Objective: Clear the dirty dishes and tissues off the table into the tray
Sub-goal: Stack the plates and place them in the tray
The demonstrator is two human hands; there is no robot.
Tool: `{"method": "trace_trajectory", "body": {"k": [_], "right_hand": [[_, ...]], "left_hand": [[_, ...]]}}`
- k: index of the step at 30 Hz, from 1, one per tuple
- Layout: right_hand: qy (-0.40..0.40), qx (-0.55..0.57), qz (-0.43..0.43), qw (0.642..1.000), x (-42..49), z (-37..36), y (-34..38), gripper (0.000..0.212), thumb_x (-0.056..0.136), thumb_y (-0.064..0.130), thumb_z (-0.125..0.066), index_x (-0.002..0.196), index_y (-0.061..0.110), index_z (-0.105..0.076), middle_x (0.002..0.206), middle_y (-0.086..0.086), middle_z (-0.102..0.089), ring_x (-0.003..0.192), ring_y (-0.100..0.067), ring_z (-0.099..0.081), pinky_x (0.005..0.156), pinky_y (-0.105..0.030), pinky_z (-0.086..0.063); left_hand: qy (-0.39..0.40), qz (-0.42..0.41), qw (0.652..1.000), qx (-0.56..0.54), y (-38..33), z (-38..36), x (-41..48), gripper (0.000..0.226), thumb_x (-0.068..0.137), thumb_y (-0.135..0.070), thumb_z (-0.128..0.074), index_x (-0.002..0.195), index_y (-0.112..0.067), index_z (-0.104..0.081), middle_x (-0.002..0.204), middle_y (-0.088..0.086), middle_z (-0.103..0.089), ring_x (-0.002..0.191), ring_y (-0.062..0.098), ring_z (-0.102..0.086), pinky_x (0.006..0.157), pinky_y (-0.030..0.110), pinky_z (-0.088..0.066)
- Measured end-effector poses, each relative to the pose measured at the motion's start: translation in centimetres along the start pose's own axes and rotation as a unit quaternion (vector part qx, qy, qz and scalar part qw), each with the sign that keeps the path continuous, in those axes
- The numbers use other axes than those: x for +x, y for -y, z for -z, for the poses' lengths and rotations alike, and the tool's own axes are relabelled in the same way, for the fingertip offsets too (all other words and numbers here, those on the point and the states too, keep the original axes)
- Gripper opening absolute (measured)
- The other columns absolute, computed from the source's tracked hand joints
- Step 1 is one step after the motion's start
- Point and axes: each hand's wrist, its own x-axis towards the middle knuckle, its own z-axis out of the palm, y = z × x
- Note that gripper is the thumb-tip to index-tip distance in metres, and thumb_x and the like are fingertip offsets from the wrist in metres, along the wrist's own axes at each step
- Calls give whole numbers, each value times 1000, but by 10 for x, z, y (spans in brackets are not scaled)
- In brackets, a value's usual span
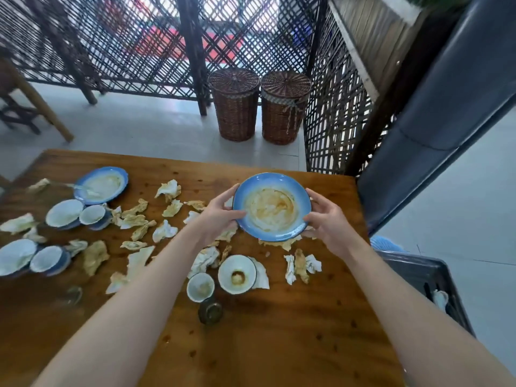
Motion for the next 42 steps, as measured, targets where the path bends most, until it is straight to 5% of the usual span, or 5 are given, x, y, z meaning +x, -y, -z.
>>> {"method": "trace_trajectory", "body": {"k": [6, 21, 30, 36, 42], "right_hand": [[58, 15, 9, 998, -31, -42, -4, 66, 81, -10, -59, 134, 26, -46, 121, -8, -64, 99, -29, -68, 77, -47, -58], [109, 29, 19, 993, -57, -230, -28, 55, 80, -13, -55, 123, 21, -51, 108, -11, -71, 91, -34, -69, 73, -45, -59], [72, 40, 5, 997, -59, -364, -59, 53, 80, -15, -54, 114, 26, -59, 96, 2, -74, 85, -32, -70, 60, -38, -60], [38, 47, -5, 998, -46, -390, -55, 56, 79, -16, -57, 121, 21, -54, 102, -12, -71, 79, -32, -69, 53, -34, -58], [18, 41, -4, 999, -14, -396, -51, 61, 78, -16, -59, 126, 21, -52, 105, -13, -70, 87, -34, -70, 58, -36, -58]], "left_hand": [[-59, -21, 997, -42, 13, 23, -73, 83, 83, 3, -70, 148, -34, -33, 121, 14, -61, 108, 27, -64, 96, 46, -51], [-104, -40, 985, -128, 36, 192, -175, 66, 85, 6, -65, 138, -26, -43, 110, 13, -65, 87, 23, -72, 65, 33, -59], [-107, -28, 989, -102, 46, 319, -196, 60, 90, 4, -59, 141, -21, -41, 114, 12, -62, 93, 24, -69, 81, 48, -58], [-82, -9, 988, -128, 39, 347, -184, 66, 89, 3, -62, 144, -25, -38, 112, 7, -61, 91, 19, -67, 56, 26, -56], [-68, 16, 991, -114, 32, 364, -155, 63, 90, -2, -62, 144, -23, -38, 130, 14, -54, 112, 28, -61, 75, 35, -58]]}}
